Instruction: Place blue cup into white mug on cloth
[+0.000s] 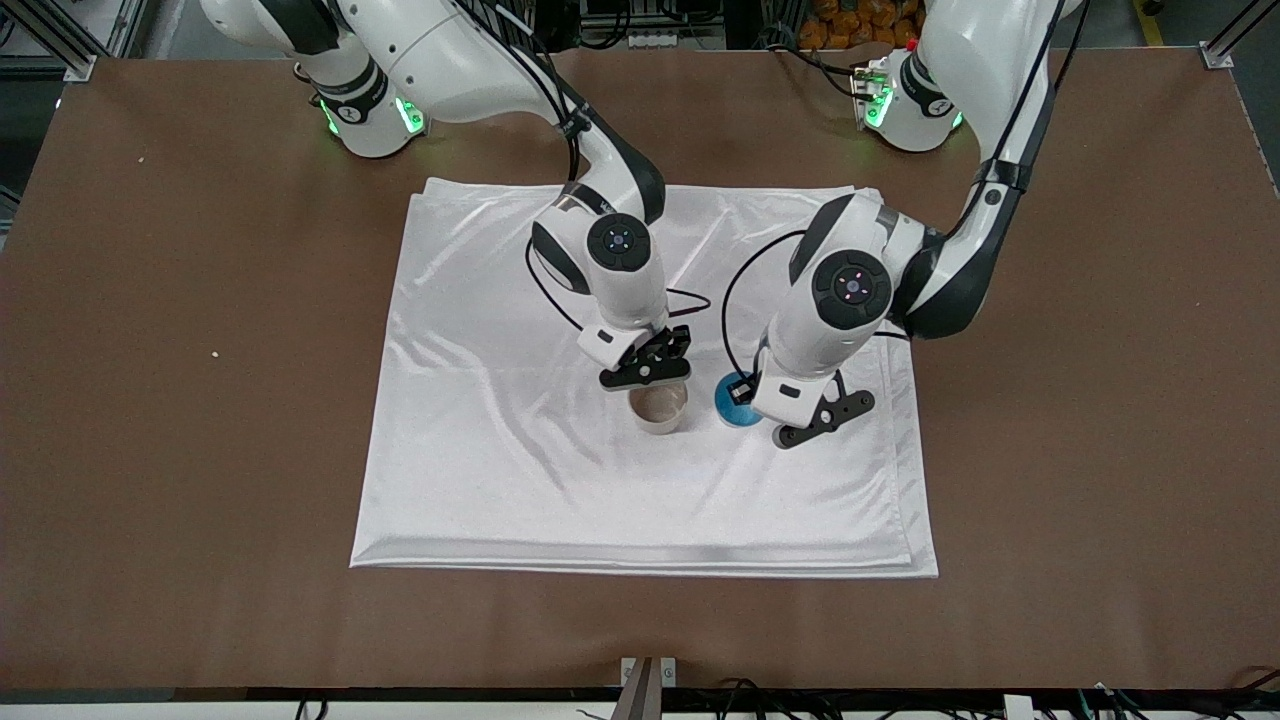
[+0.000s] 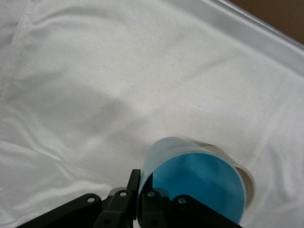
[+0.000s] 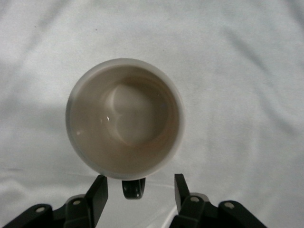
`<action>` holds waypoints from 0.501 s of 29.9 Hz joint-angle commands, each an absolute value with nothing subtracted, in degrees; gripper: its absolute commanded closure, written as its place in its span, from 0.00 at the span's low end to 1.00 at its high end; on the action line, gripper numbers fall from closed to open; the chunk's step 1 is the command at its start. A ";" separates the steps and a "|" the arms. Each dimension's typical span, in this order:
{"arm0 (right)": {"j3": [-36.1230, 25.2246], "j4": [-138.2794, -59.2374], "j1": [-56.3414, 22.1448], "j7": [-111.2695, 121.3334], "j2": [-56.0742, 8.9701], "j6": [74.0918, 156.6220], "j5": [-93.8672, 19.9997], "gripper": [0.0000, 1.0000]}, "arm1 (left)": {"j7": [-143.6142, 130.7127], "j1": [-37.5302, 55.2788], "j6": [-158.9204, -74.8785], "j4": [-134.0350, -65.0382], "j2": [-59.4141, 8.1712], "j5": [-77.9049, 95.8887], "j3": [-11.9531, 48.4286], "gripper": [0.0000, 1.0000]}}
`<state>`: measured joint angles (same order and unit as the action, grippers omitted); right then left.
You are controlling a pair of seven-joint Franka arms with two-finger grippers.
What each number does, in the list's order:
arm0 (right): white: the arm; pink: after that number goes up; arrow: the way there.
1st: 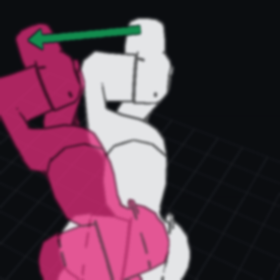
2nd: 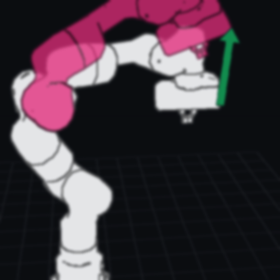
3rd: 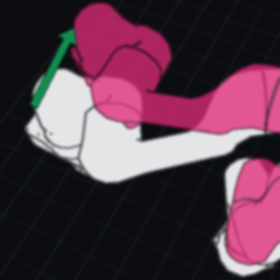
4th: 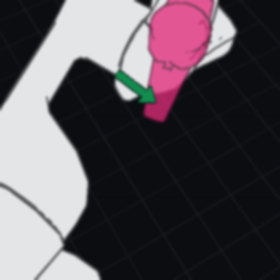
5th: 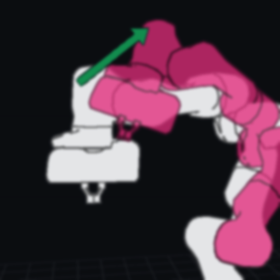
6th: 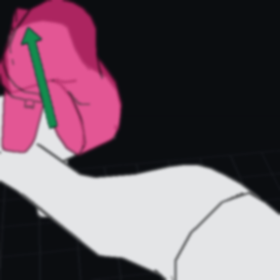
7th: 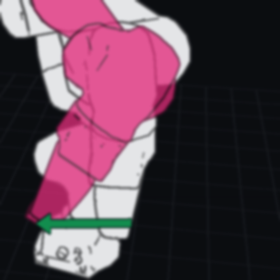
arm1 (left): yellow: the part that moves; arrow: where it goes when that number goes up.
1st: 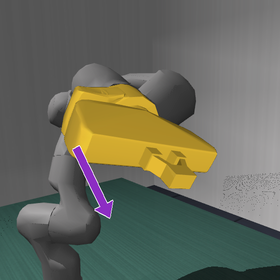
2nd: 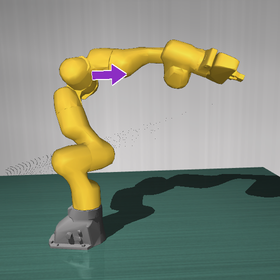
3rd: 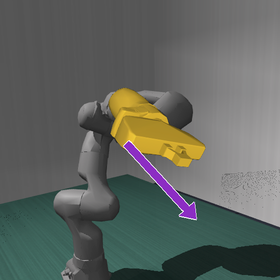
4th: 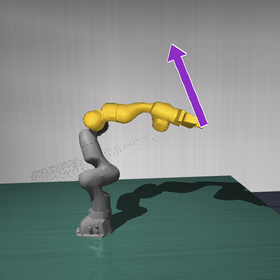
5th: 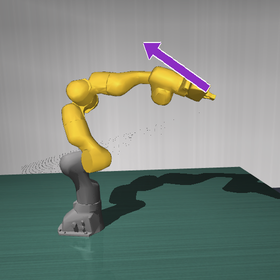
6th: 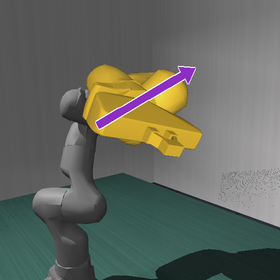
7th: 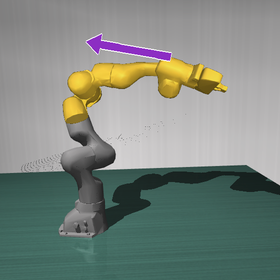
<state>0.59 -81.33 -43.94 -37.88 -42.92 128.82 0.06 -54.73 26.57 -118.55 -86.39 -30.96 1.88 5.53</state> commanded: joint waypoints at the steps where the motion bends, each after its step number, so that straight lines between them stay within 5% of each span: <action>1: 0.09 -81.39 -43.68 -39.46 -37.63 121.21 1.05 0.00 | -57.39 29.35 -117.86 -86.13 -30.59 2.72 4.75 1.00; 15: -2.90 -81.39 -40.52 -38.15 -22.51 104.08 0.62 0.00 | -61.70 33.48 -118.65 -82.97 -33.66 2.37 4.31 1.00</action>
<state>-3.06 -79.45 -42.78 -38.00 -28.36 108.83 0.08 -59.93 31.49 -118.64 -85.24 -31.71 1.88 5.37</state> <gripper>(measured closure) 0.000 0.952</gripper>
